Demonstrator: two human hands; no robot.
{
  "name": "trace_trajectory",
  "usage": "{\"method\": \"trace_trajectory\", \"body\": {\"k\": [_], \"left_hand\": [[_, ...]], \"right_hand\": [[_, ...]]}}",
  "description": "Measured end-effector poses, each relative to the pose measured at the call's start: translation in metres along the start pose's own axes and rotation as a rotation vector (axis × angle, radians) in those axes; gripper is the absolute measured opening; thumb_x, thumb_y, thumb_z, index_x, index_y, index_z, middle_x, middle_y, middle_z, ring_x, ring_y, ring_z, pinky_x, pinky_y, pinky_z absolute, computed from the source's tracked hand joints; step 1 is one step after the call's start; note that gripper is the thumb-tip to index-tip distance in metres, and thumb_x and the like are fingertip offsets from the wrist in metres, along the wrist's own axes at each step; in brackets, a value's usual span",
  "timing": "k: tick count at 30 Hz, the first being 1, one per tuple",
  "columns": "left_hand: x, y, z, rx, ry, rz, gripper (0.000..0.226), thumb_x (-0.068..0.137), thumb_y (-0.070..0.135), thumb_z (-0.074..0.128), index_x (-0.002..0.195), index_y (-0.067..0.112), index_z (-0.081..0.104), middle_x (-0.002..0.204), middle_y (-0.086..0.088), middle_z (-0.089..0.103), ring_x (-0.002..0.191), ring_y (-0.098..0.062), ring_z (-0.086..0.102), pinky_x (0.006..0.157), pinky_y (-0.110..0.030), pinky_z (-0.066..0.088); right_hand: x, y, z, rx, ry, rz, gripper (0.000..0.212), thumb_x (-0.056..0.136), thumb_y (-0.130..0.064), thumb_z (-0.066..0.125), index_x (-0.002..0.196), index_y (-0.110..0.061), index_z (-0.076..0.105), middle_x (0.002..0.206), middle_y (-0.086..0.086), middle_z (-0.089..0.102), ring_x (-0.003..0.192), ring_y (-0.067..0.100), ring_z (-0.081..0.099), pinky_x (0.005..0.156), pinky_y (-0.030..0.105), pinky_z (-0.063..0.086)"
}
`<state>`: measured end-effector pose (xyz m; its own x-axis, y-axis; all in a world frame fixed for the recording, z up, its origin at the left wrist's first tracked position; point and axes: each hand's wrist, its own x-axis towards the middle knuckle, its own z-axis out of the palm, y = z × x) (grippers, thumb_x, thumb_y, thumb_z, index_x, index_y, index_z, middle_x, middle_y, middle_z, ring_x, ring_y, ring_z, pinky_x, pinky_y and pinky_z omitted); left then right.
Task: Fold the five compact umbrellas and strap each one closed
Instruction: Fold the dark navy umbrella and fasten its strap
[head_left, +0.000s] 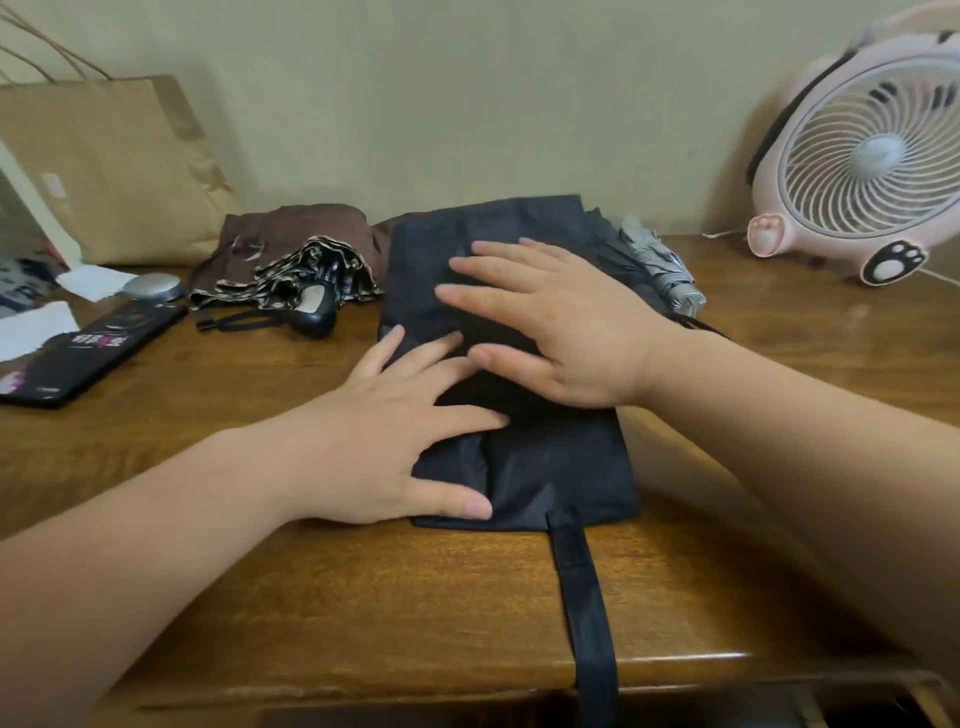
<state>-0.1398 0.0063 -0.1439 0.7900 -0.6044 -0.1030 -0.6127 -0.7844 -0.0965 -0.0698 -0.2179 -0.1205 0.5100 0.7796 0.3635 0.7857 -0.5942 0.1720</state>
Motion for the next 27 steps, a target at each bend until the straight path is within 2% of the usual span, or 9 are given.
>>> {"method": "trace_trajectory", "body": {"k": [2, 4, 7, 9, 10, 14, 18, 23, 27], "left_hand": [[0.001, -0.002, -0.001, 0.031, -0.075, -0.027, 0.098, 0.070, 0.103, 0.019, 0.156, 0.057, 0.006, 0.168, 0.011, -0.020, 0.145, -0.011, -0.043, 0.122, -0.054, -0.021], [0.002, -0.002, -0.001, 0.003, -0.083, -0.002, 0.100, 0.067, 0.105, 0.016, 0.155, 0.058, 0.012, 0.168, 0.013, -0.017, 0.145, -0.010, -0.042, 0.121, -0.052, -0.023], [0.007, -0.005, -0.004, -0.210, 0.154, 0.031, 0.068, 0.088, 0.085, 0.019, 0.130, 0.052, 0.061, 0.161, 0.012, 0.033, 0.156, -0.006, 0.003, 0.126, -0.046, -0.009], [0.015, -0.011, -0.001, -0.152, 0.342, 0.056, 0.051, 0.096, 0.068, 0.033, 0.113, 0.041, 0.073, 0.138, 0.011, 0.055, 0.144, -0.010, 0.036, 0.126, -0.048, 0.010], [0.019, -0.012, 0.000, -0.087, 0.375, 0.063, 0.045, 0.097, 0.064, 0.038, 0.115, 0.039, 0.071, 0.138, 0.008, 0.054, 0.142, -0.013, 0.038, 0.125, -0.050, 0.015], [0.027, -0.008, 0.010, -0.067, 0.250, 0.032, 0.060, 0.092, 0.080, 0.036, 0.140, 0.046, 0.045, 0.165, 0.004, 0.021, 0.158, -0.016, -0.003, 0.128, -0.050, -0.002], [0.027, -0.010, 0.013, -0.003, 0.116, 0.030, 0.086, 0.082, 0.096, 0.017, 0.156, 0.052, 0.019, 0.170, 0.004, 0.000, 0.152, -0.014, -0.031, 0.125, -0.053, -0.012], [0.026, -0.006, 0.006, -0.002, 0.011, 0.026, 0.106, 0.066, 0.106, 0.025, 0.157, 0.051, 0.016, 0.166, 0.016, -0.026, 0.146, -0.013, -0.042, 0.123, -0.056, -0.016], [0.019, -0.001, 0.005, 0.002, 0.057, 0.042, 0.107, 0.068, 0.105, 0.024, 0.158, 0.047, 0.018, 0.168, 0.014, -0.020, 0.148, -0.013, -0.039, 0.122, -0.058, -0.018]], "right_hand": [[0.006, 0.008, 0.014, 0.014, -0.169, 0.182, 0.076, 0.096, -0.072, 0.015, 0.160, -0.033, 0.029, 0.168, 0.003, 0.023, 0.157, 0.023, 0.012, 0.126, 0.050, 0.014], [0.004, 0.014, 0.029, 0.030, -0.227, 0.276, 0.093, 0.085, -0.084, 0.000, 0.161, -0.035, 0.020, 0.170, 0.004, 0.017, 0.158, 0.023, 0.007, 0.127, 0.050, 0.009], [-0.001, 0.017, 0.040, 0.006, -0.182, 0.302, 0.094, 0.084, -0.086, 0.007, 0.162, -0.034, 0.015, 0.170, 0.006, 0.015, 0.158, 0.023, 0.006, 0.127, 0.049, 0.005], [-0.004, 0.018, 0.041, -0.029, -0.141, 0.285, 0.096, 0.085, -0.087, 0.017, 0.163, -0.032, 0.015, 0.170, 0.008, 0.014, 0.158, 0.024, 0.005, 0.127, 0.051, 0.005], [-0.006, 0.018, 0.040, -0.048, -0.126, 0.265, 0.098, 0.084, -0.088, 0.022, 0.163, -0.030, 0.016, 0.170, 0.009, 0.013, 0.158, 0.025, 0.005, 0.127, 0.053, 0.005], [-0.016, 0.012, 0.030, -0.101, -0.118, 0.173, 0.112, 0.079, -0.093, 0.034, 0.163, -0.022, 0.014, 0.170, 0.013, 0.011, 0.158, 0.028, 0.003, 0.126, 0.056, 0.008], [-0.042, -0.002, 0.022, -0.073, -0.187, 0.048, 0.116, 0.079, -0.095, 0.031, 0.164, -0.019, 0.011, 0.171, 0.013, 0.007, 0.158, 0.027, 0.001, 0.127, 0.053, 0.008], [-0.061, -0.002, 0.011, 0.123, -0.375, 0.037, 0.128, 0.067, -0.098, 0.044, 0.163, -0.028, -0.003, 0.171, 0.002, -0.012, 0.156, 0.014, -0.017, 0.128, 0.048, 0.000], [-0.059, 0.000, 0.002, 0.257, -0.496, 0.111, 0.128, 0.064, -0.096, 0.055, 0.162, -0.038, -0.004, 0.168, -0.012, -0.021, 0.150, 0.003, -0.028, 0.127, 0.043, -0.007]]}}
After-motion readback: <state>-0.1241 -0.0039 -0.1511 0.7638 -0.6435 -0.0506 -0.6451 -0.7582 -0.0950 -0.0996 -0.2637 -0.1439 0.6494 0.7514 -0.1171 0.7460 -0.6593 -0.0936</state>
